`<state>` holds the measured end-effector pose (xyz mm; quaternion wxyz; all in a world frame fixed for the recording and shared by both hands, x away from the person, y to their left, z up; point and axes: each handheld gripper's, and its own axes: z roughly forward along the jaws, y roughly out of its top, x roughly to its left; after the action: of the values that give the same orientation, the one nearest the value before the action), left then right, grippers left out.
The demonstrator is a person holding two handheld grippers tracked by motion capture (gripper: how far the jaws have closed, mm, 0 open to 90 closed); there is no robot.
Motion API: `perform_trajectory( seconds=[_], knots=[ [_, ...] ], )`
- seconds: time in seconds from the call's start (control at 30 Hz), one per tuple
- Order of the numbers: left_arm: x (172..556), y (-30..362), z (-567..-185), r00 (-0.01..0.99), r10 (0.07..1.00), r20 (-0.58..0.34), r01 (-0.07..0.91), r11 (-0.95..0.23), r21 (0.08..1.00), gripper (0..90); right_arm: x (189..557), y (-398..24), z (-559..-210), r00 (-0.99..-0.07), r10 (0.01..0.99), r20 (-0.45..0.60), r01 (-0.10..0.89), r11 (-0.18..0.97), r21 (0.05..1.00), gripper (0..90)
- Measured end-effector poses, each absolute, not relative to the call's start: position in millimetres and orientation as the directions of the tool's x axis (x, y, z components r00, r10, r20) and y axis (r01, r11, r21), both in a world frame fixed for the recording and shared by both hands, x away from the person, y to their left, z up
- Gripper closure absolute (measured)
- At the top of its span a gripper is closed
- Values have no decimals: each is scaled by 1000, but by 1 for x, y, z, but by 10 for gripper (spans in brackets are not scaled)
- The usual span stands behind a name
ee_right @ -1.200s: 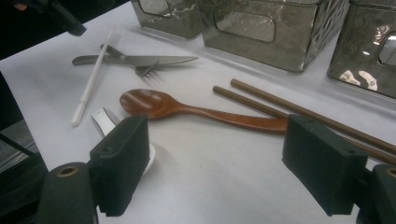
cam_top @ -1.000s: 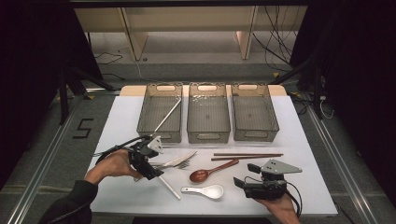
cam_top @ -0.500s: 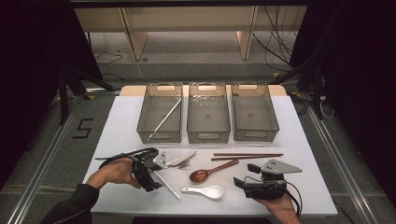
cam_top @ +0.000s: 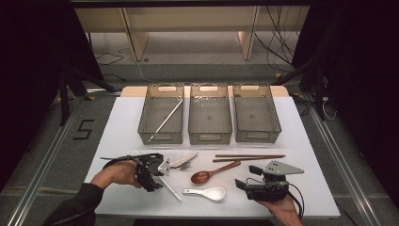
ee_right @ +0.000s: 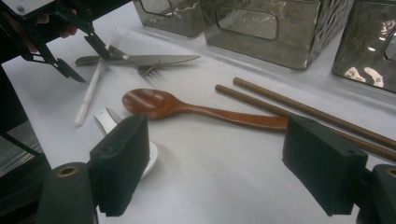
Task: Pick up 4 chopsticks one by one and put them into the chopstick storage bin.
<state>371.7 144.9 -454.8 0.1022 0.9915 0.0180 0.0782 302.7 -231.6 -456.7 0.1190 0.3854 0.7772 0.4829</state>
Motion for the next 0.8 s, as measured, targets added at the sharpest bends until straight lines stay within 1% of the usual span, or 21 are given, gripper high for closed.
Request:
perform_trajectory(
  seconds=[0.07,0.2,0.27,0.37,0.43,0.57,0.67,0.8],
  knots=[
    [371,142,-457,986,50,161,17,-980,199,471,303,-232,-457,-675,714,189,485,236,842,238],
    [372,139,-460,987,8,161,-17,-989,149,528,303,-232,-457,-675,713,191,485,233,843,239],
    [371,139,-460,989,0,147,-23,-988,152,572,303,-232,-457,-673,713,195,488,230,842,239],
    [370,140,-459,991,-30,133,-47,-990,131,645,303,-233,-456,-672,714,198,490,227,842,239],
    [369,143,-460,993,-38,110,-53,-990,132,678,303,-233,-456,-672,713,199,488,225,843,239],
    [366,148,-460,993,-55,100,-70,-987,145,760,303,-233,-456,-671,714,201,491,224,842,239],
    [364,148,-461,996,-41,85,-53,-988,145,819,303,-233,-457,-671,713,203,491,223,842,240],
    [365,149,-461,997,-19,74,-31,-987,156,834,303,-233,-456,-671,713,204,492,222,842,239]
  ],
)
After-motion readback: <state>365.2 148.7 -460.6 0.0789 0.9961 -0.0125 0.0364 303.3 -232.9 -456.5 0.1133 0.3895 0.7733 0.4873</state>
